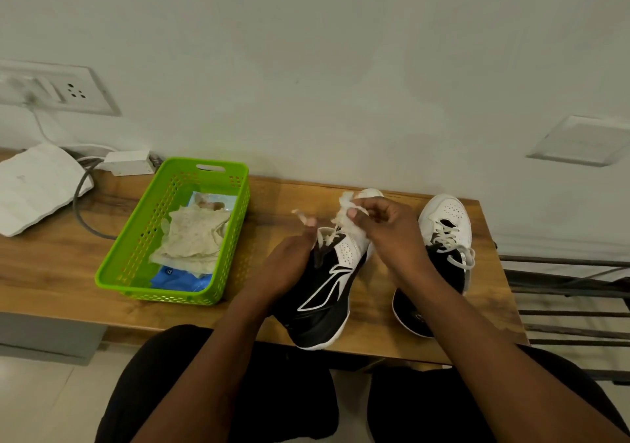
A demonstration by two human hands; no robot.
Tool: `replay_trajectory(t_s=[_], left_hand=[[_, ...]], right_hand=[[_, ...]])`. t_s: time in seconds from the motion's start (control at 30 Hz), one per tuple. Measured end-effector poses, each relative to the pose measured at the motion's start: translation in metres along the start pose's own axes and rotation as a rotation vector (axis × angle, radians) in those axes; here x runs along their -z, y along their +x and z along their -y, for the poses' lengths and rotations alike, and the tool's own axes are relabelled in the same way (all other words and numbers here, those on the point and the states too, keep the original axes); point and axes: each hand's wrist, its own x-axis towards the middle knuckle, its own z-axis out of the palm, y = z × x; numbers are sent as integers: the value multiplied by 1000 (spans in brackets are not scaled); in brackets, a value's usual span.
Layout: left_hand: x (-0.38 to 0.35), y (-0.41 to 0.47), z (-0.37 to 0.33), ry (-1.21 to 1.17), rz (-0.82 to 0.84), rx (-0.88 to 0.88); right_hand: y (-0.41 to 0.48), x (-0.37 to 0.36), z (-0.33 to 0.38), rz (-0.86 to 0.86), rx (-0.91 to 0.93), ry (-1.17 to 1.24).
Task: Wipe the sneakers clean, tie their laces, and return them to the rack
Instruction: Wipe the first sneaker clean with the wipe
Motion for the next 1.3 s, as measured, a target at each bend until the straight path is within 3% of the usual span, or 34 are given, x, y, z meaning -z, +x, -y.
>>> replay_trajectory(t_s=[0.07, 0.13, 0.23, 0.33, 0.4, 0.53, 0.63, 0.7, 0.77, 0.93, 1.03, 1.13, 1.3], left_hand=[[1, 3, -3, -44, -64, 66], [3, 5, -5, -92, -84, 119], [2, 4, -2, -205, 105, 88], [5, -3, 3, -206, 216, 8], [5, -6, 6, -183, 260, -45], [1, -9, 4, 153, 197, -163], [0, -9, 6, 95, 158, -118], [-1, -5, 9, 53, 164, -82], [0, -6, 7, 3, 164, -85], [8, -4, 4, -51, 197, -51], [8, 0, 6, -50, 213, -18], [11, 2, 9, -65, 222, 33], [14, 8, 17, -75, 189, 111]], right_hand=[[-3, 15, -5, 28, 128, -340], [-13, 20, -7, 105, 240, -511], [-43, 3, -10, 293, 332, -471], [-53, -4, -8, 327, 453, -444], [-39, -1, -11, 316, 511, -506], [0, 3, -28, 168, 529, -798], [17, 5, -35, 59, 575, -984], [15, 1, -31, 16, 499, -1027], [-1, -8, -27, 79, 471, -983], [-56, -2, -12, 312, 442, -493], [-40, 4, -17, 327, 525, -671], [-7, 9, -26, 227, 548, -973], [9, 14, -22, -1, 445, -1011]])
